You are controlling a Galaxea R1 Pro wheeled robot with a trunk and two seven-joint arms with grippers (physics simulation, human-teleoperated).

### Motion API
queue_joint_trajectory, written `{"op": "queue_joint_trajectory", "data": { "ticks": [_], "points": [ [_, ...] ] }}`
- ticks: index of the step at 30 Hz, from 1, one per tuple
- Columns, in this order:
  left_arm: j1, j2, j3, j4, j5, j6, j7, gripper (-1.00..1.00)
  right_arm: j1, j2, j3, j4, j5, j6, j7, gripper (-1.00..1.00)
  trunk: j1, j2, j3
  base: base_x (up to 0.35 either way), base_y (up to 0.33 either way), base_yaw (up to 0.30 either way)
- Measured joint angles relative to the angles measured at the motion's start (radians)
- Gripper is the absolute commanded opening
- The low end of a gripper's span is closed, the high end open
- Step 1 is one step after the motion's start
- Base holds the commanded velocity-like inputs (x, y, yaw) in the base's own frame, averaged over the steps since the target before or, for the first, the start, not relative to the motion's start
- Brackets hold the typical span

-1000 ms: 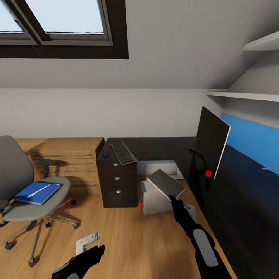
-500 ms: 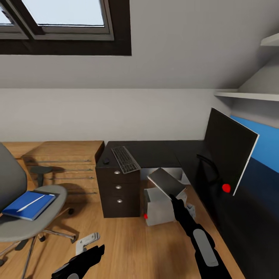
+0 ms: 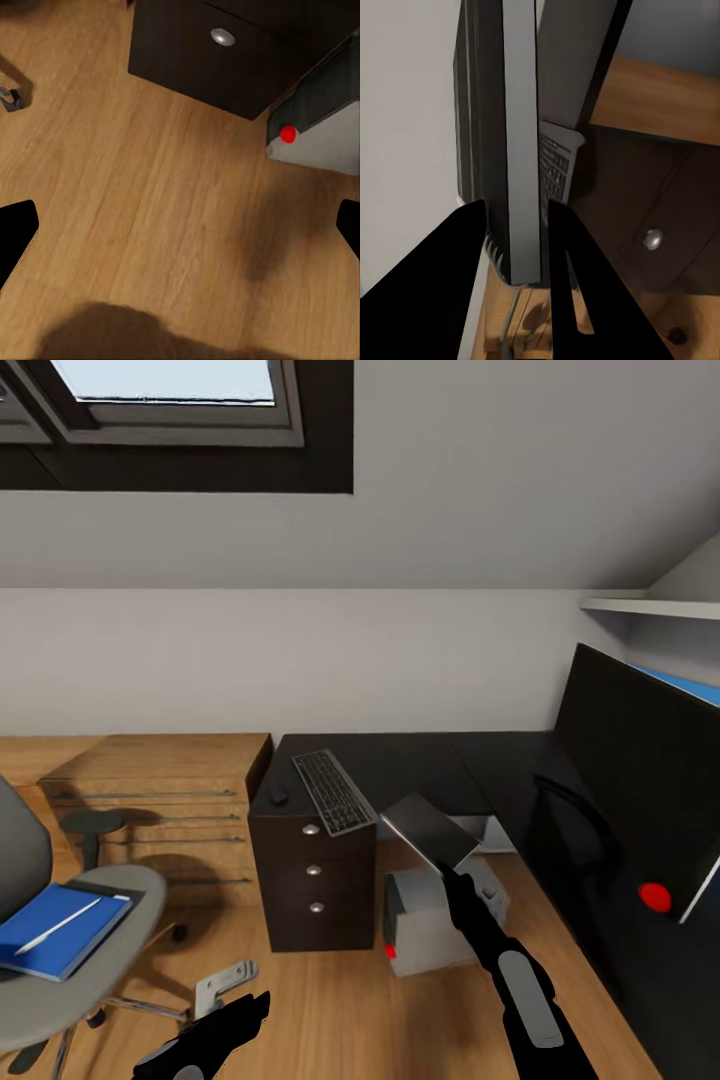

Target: In the bedroom, organize the workspace by keeping the computer under the desk, ensuring the monitor is on the desk, placing the keyboard on the desk next to the monitor, placing the mouse on the desk next to the keyboard, moving the folder from the swivel chair onto the desk next to the mouse, stacking the notebook on top of the folder with the pen on top of the notebook, and positioning the swivel chair next to the desk.

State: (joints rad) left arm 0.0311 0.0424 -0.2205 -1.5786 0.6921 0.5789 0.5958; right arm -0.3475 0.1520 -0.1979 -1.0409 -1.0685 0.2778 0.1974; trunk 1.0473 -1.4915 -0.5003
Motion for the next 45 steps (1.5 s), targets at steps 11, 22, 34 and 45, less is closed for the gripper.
{"op": "queue_joint_trajectory", "data": {
  "ticks": [11,22,34,45],
  "points": [
    [0.0,0.0,-0.002,0.0,0.0,0.0,0.001,1.0,0.0,-0.004,-0.001,-0.022,0.0,0.006,-0.001,-1.0,0.0,0.0,0.0,0.337,0.033,0.0],
    [0.0,0.0,-0.004,0.0,0.0,0.0,0.001,1.0,0.0,-0.004,-0.003,-0.022,0.0,0.004,-0.006,-1.0,0.0,0.0,0.0,0.335,-0.082,0.0],
    [0.0,0.0,0.0,-0.012,0.0,-0.006,0.001,1.0,0.0,-0.004,-0.001,-0.01,-0.001,0.002,-0.05,-1.0,0.0,0.0,0.0,0.243,-0.074,0.0],
    [0.0,0.001,0.004,-0.036,0.001,-0.046,0.004,1.0,0.0,-0.003,0.001,0.019,-0.002,0.003,-0.087,-1.0,0.001,0.0,0.0,0.022,-0.005,0.0]
  ]
}}
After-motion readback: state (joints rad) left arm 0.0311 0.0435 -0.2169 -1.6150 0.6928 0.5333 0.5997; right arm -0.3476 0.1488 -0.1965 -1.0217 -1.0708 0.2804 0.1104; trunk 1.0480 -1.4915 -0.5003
